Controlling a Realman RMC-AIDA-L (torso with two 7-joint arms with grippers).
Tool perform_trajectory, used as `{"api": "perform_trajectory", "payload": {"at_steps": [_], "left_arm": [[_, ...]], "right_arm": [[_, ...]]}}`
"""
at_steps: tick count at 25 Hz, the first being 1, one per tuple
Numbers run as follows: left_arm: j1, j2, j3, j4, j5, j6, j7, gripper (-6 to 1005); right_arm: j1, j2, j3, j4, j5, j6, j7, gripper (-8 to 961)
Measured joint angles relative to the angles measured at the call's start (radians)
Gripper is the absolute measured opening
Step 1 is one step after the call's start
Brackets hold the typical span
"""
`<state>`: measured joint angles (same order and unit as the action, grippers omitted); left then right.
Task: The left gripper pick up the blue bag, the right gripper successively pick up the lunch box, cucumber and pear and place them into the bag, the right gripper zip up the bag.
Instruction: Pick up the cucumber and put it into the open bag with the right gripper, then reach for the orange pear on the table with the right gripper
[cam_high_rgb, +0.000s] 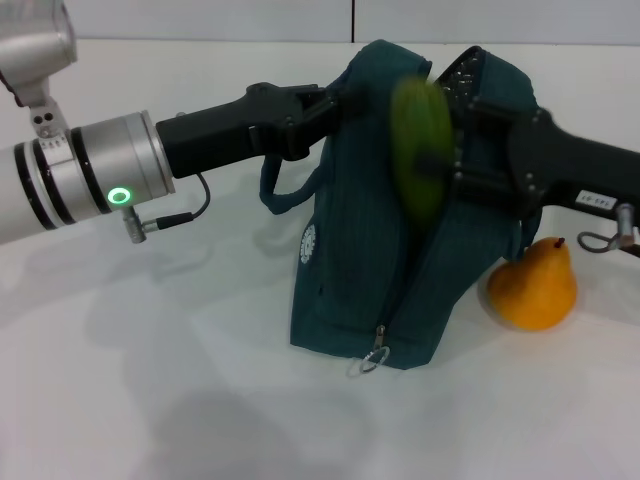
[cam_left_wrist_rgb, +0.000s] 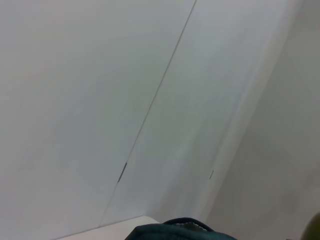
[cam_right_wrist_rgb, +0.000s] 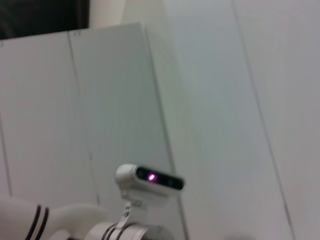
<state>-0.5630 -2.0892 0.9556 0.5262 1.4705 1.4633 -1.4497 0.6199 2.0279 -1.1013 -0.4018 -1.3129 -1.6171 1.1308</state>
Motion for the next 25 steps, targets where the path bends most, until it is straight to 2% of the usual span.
{"api": "perform_trajectory", "payload": {"at_steps": [9,13,16,17,19,25], "left_arm": [[0.003,0.0,0.002,-0.003,0.001,0.0,0.0,42],[0.002,0.0,0.002,-0.014,0.001,0.0,0.001,42],[0.007,0.0,0.002,-0.015,0.001,0.0,0.002,42],[0.008,0.0,0.002,-0.015,0.001,0.0,0.002,42],[0.009,0.0,0.002,-0.016,0.002,0.0,0.004,42],[0.004,0.0,0.002,-0.048,0.003,-0.002,0.03,42]], "right_arm": [[-0.078,-0.005,0.008,-0.026,0.105,-0.022,-0.021,793],[-0.16,-0.011,0.048,-0.051,0.134,-0.113,-0.097,848],[-0.236,-0.016,0.08,-0.051,0.142,-0.145,-0.154,847],[-0.236,-0.016,0.08,-0.051,0.142,-0.145,-0.154,847],[-0.307,-0.022,0.081,0.002,0.134,-0.116,-0.229,846],[-0.316,-0.016,0.102,0.211,0.148,-0.075,-0.405,842]]}}
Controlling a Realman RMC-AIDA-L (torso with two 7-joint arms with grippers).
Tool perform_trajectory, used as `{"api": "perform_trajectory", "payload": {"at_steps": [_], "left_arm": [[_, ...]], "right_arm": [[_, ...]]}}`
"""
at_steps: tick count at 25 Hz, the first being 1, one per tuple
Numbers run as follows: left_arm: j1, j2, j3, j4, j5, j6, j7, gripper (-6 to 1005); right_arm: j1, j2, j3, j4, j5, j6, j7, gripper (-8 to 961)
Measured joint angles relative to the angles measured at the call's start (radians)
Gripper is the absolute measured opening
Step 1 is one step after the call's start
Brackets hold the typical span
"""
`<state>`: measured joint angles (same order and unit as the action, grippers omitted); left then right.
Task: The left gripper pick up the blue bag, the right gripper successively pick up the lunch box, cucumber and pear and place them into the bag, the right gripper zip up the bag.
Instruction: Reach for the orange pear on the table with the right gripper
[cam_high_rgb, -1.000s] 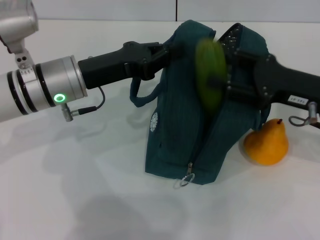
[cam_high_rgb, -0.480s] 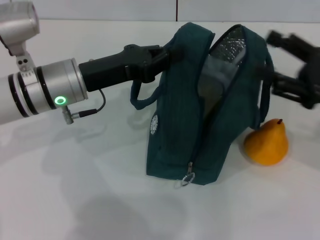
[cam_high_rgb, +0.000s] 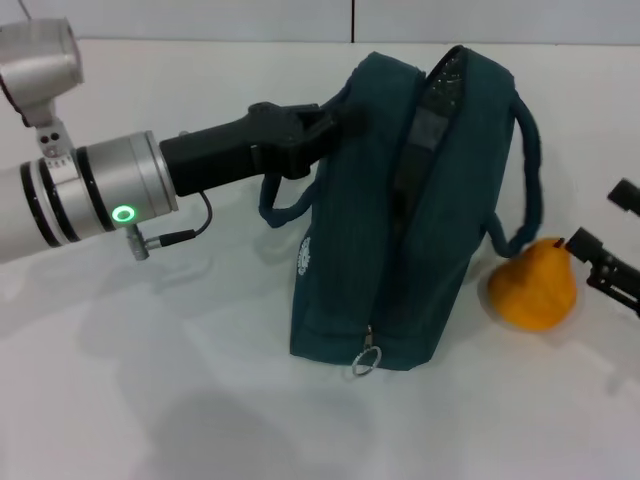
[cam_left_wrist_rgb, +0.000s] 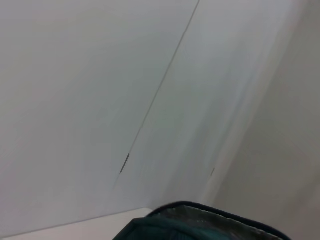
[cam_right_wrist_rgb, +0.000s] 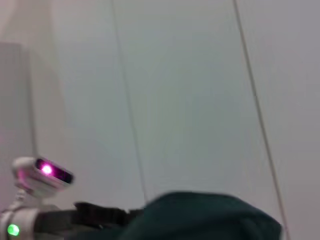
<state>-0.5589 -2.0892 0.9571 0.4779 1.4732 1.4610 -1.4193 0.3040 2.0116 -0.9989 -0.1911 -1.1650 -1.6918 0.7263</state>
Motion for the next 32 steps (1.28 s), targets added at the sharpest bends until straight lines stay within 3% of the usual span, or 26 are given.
{"api": "perform_trajectory", "payload": {"at_steps": [3,12,31,32], "left_arm": [[-0.003,0.0,0.0,-0.017,0.001,-0.001,0.018,42],[-0.004,0.0,0.0,-0.019,0.001,-0.002,0.025,42],[-0.004,0.002,0.0,-0.017,-0.006,-0.002,0.038,42],[-0.004,0.002,0.0,-0.017,-0.006,-0.002,0.038,42]], "right_arm": [[0.013,0.001,0.002,0.065,0.024,0.046,-0.032,838],[0.035,0.006,-0.011,0.084,0.025,0.133,-0.031,823],[0.059,0.012,-0.038,0.087,0.019,0.189,-0.033,264],[0.059,0.013,-0.038,0.087,0.019,0.189,-0.033,266]]}}
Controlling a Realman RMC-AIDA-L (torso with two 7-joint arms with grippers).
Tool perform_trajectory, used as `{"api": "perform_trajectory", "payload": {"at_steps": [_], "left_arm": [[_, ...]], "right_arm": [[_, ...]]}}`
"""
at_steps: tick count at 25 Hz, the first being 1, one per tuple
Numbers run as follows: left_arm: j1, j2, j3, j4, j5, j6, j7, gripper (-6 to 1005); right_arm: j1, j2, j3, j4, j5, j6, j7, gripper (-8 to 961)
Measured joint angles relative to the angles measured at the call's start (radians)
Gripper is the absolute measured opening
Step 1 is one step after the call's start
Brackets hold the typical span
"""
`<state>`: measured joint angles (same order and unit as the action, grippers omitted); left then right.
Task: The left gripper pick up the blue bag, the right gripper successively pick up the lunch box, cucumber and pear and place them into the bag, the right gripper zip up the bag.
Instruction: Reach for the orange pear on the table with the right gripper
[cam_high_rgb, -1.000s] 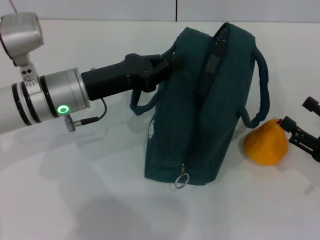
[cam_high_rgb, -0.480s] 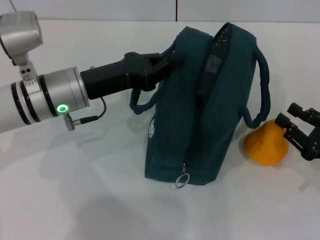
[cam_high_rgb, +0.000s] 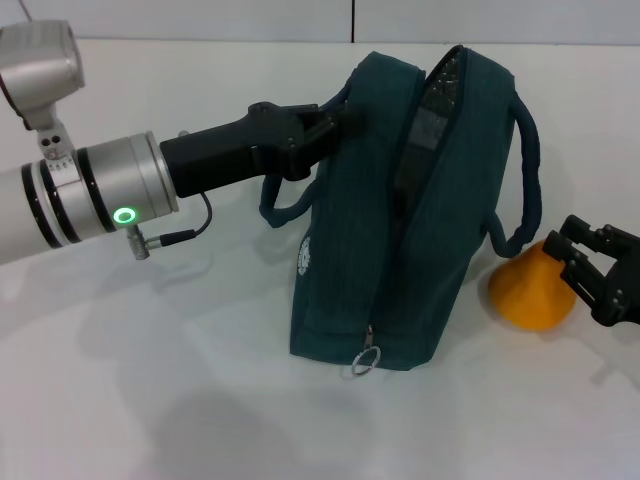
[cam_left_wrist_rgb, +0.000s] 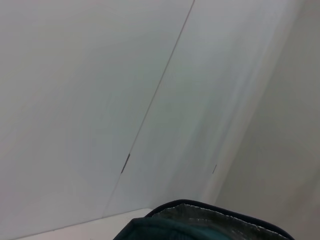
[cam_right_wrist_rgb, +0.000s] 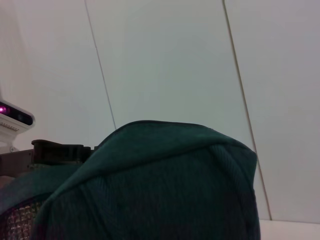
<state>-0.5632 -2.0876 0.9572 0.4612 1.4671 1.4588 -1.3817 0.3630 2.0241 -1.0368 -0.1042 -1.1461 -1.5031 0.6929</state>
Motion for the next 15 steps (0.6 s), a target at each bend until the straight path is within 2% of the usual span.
{"api": "perform_trajectory", "payload": {"at_steps": [4,10,15], "left_arm": [[-0.001,0.0,0.0,0.0,-0.001,0.0,0.001,42],[-0.001,0.0,0.0,-0.002,-0.001,0.0,0.001,42],[-0.001,-0.001,0.0,-0.003,-0.001,0.0,0.001,42]], "right_arm": [[0.001,0.001,0.0,0.0,0.001,0.0,0.001,272],[0.003,0.003,0.0,0.0,0.001,-0.001,0.001,147],[0.001,0.002,0.003,0.0,0.007,0.006,-0.005,87]]}}
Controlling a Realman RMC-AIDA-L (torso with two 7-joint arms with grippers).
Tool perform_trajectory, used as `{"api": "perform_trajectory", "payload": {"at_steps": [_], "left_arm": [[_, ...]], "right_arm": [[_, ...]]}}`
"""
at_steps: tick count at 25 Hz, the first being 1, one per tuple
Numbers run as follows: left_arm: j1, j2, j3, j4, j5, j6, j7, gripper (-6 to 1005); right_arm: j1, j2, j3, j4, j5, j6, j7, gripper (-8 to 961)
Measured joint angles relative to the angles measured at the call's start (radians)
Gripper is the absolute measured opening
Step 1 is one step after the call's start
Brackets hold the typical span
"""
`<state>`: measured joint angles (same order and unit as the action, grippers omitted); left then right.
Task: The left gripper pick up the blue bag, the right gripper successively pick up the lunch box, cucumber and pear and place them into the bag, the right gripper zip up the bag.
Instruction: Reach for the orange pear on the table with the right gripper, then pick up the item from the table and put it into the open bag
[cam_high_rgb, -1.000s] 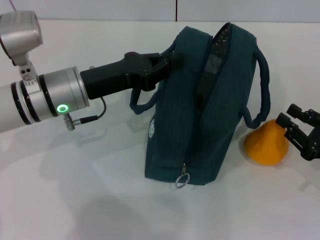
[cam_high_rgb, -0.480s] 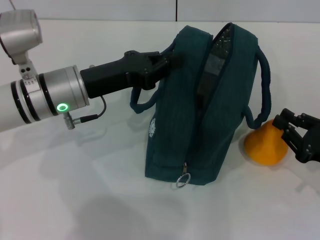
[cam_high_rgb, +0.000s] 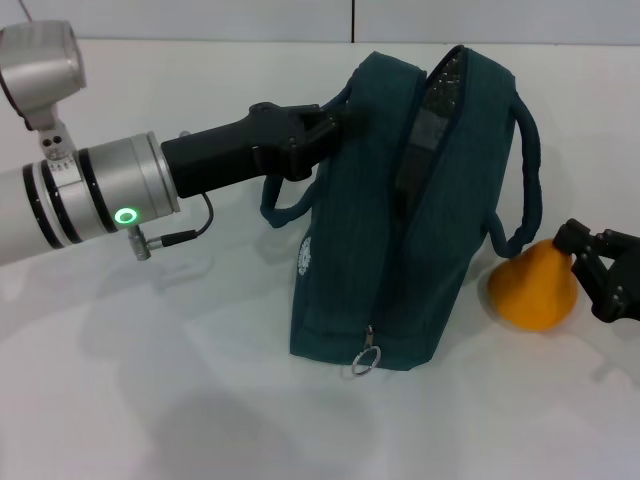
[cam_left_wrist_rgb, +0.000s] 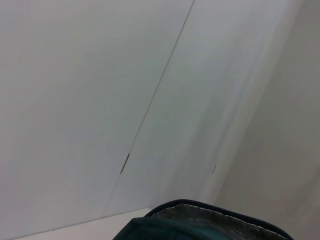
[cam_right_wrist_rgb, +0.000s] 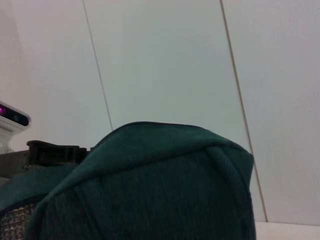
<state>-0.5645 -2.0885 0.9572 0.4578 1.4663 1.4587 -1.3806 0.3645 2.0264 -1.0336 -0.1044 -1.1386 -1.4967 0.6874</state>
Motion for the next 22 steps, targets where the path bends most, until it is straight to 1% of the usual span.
{"api": "perform_trajectory", "payload": {"at_steps": [3,6,8,12,14,17,19,22], "left_arm": [[0.0,0.0,0.0,0.0,0.0,0.0,0.0,42],[0.002,-0.001,0.0,0.001,0.0,0.001,0.0,42],[0.006,-0.001,0.0,0.006,0.0,0.012,0.003,42],[0.01,-0.001,0.0,0.012,-0.002,0.045,0.006,42],[0.01,0.0,-0.002,0.012,-0.007,0.063,0.001,42],[0.01,0.002,-0.002,0.015,-0.016,0.087,-0.004,42],[0.01,0.003,-0.006,0.017,-0.018,0.09,-0.005,42],[0.008,0.003,-0.007,0.017,-0.018,0.089,-0.004,42]], "right_arm": [[-0.001,0.0,-0.001,0.0,0.001,0.001,0.0,72],[-0.006,-0.001,0.001,-0.004,0.0,-0.031,-0.001,56],[-0.013,-0.005,0.006,-0.01,0.001,-0.08,-0.001,46],[-0.033,-0.014,0.009,-0.039,0.004,-0.221,0.011,32],[-0.042,-0.017,0.013,-0.075,0.005,-0.28,0.045,35],[-0.05,-0.022,0.038,-0.174,0.006,-0.354,0.178,40],[-0.041,-0.023,0.054,-0.234,0.007,-0.382,0.261,43],[0.0,-0.019,0.061,-0.318,0.02,-0.399,0.38,47]]}}
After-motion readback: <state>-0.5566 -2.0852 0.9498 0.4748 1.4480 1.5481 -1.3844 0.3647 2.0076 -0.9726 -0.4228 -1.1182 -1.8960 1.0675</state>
